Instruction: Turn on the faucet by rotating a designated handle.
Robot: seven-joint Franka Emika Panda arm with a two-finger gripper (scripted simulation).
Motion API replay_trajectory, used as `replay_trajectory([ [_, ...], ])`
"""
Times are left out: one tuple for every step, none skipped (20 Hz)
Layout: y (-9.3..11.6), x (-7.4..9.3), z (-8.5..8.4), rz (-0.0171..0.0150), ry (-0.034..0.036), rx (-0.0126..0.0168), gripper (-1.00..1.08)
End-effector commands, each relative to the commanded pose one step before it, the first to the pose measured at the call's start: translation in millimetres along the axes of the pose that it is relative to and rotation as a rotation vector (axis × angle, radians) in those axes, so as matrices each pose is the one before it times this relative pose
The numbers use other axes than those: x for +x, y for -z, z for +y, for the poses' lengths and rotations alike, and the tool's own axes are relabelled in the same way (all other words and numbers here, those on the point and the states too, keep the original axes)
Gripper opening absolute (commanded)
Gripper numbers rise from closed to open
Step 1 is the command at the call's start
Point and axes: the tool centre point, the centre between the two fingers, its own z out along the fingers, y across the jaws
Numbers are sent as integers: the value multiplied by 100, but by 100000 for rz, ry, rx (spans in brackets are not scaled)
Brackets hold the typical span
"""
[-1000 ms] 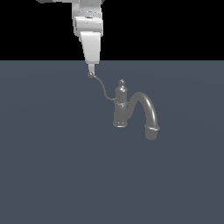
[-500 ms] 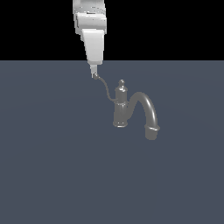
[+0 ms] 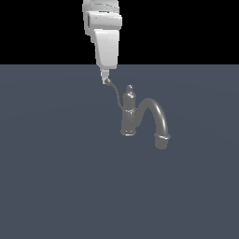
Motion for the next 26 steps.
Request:
replay_trajectory([
  [-141, 1361, 1163, 90, -1216, -870, -100],
  [-5, 270, 311, -8, 23, -42, -100],
  [-22, 264, 304, -13, 40, -73, -100],
  [-5, 274, 315, -7, 23, -42, -100],
  [-21, 268, 308, -13, 40, -73, -100],
  [-4, 278, 319, -7, 23, -42, -100],
  [-13, 276, 316, -10, 33, -60, -100],
  [-4, 282, 324, -7, 23, -42, -100],
  [-20, 277, 317, -12, 40, -73, -100],
  [-4, 287, 328, -7, 23, -42, -100],
  [-19, 282, 322, -11, 41, -73, -100],
  [-19, 285, 324, -10, 41, -73, -100],
  [-3, 295, 336, -5, 24, -42, -100],
  [-18, 291, 329, -8, 41, -73, -100],
  [-2, 303, 341, -3, 24, -42, -100],
  [0, 0, 0, 0, 0, 0, -100],
  [322, -1034, -846, 194, 1583, 1066, -100],
  [-20, 632, 40, -9, -88, -64, -100],
  [-23, 634, 39, -10, -96, -70, -100],
  [-20, 627, 39, -9, -88, -64, -100],
  [-20, 625, 38, -9, -88, -64, -100],
  [-20, 622, 38, -10, -88, -64, -100],
  [-20, 619, 37, -10, -88, -64, -100],
  [-20, 616, 37, -10, -88, -64, -100],
  [-20, 613, 36, -10, -88, -64, -100],
  [-20, 609, 36, -10, -88, -64, -100],
])
